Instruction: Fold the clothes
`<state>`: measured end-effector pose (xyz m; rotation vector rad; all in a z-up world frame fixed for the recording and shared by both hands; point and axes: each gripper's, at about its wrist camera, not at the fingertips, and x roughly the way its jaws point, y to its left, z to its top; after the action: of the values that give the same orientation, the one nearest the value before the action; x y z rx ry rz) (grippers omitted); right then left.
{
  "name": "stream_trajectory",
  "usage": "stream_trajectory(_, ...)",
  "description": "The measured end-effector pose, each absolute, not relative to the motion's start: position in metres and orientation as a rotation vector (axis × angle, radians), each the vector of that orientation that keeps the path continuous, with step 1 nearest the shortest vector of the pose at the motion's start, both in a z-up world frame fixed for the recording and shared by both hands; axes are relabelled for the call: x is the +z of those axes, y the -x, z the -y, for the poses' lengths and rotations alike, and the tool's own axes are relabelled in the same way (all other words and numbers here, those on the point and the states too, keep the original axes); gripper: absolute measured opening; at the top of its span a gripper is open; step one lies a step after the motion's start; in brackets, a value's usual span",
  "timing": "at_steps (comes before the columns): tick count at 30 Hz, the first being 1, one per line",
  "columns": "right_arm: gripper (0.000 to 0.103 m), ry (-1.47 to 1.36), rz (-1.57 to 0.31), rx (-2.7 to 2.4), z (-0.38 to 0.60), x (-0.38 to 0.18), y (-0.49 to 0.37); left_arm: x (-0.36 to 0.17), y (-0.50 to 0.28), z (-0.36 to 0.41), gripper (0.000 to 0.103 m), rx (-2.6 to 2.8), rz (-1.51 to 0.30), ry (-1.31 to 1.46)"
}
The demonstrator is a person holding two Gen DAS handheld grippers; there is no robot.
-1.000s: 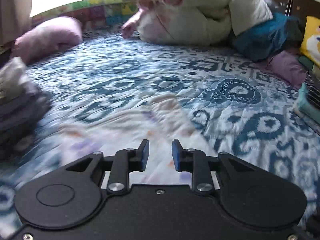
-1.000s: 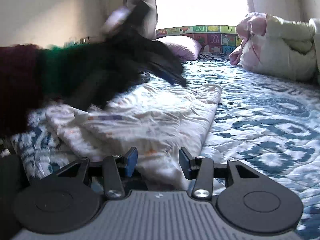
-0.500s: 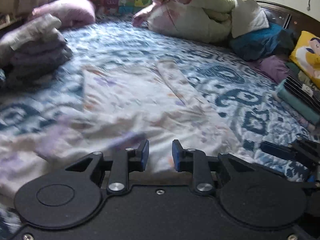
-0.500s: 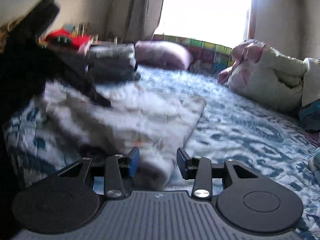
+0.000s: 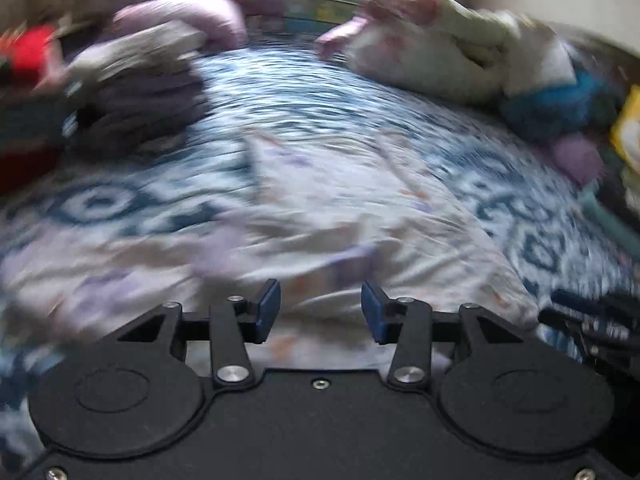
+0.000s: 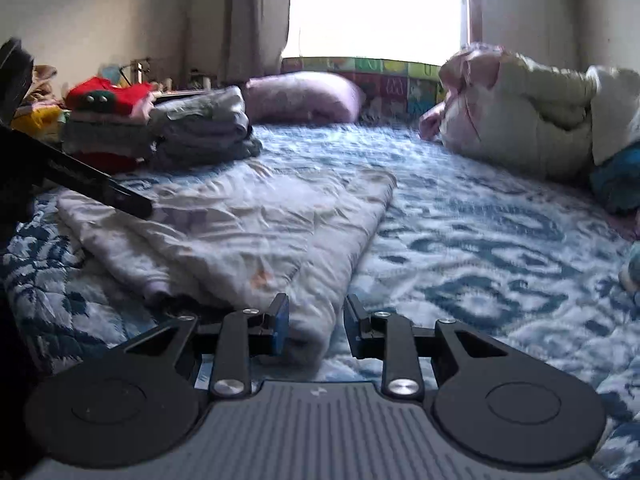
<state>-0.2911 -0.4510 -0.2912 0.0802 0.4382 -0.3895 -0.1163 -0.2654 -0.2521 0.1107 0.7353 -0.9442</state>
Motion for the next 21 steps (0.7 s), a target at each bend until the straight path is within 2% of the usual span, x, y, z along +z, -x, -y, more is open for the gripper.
stream_trajectory(5, 0.032, -0.02, -0.424, -0.334, 0.434, -0.289, 0.28, -0.264, 0.086, 0.241, 0.043, -0.873, -0.862, 0.144)
stream_trajectory(9, 0.034, 0.038, -0.425, -0.297, 0.418, -0.289, 0.27, -0.271, 0.073, 0.249, 0.043, -0.848, -0.904, 0.24)
stream_trajectory(11, 0.034, 0.06, -0.428, -0.288, 0.413, -0.291, 0.265, -0.274, 0.067, 0.254, 0.04, -0.836, -0.923, 0.284)
stream_trajectory(12, 0.034, 0.069, -0.43, -0.286, 0.412, -0.292, 0.263, -0.276, 0.065, 0.256, 0.034, -0.83, -0.932, 0.306)
stream_trajectory(13, 0.034, 0.078, -0.432, -0.284, 0.411, -0.293, 0.261, -0.278, 0.062, 0.258, 0.016, -0.824, -0.941, 0.328)
stream_trajectory(14, 0.034, 0.079, -0.432, -0.281, 0.41, -0.294, 0.26, -0.279, 0.059, 0.26, 0.008, -0.818, -0.951, 0.35)
stream_trajectory(16, 0.036, 0.08, -0.434, -0.278, 0.41, -0.295, 0.259, -0.269, 0.06, 0.265, 0.007, -0.839, -0.939, 0.383)
stream_trajectory(19, 0.046, 0.082, -0.45, -0.282, 0.412, -0.299, 0.255, -0.248, 0.063, 0.274, 0.007, -0.877, -0.919, 0.434)
stream_trajectory(21, 0.046, 0.079, -0.451, -0.286, 0.413, -0.3, 0.254, -0.233, 0.063, 0.285, 0.007, -0.895, -0.916, 0.478)
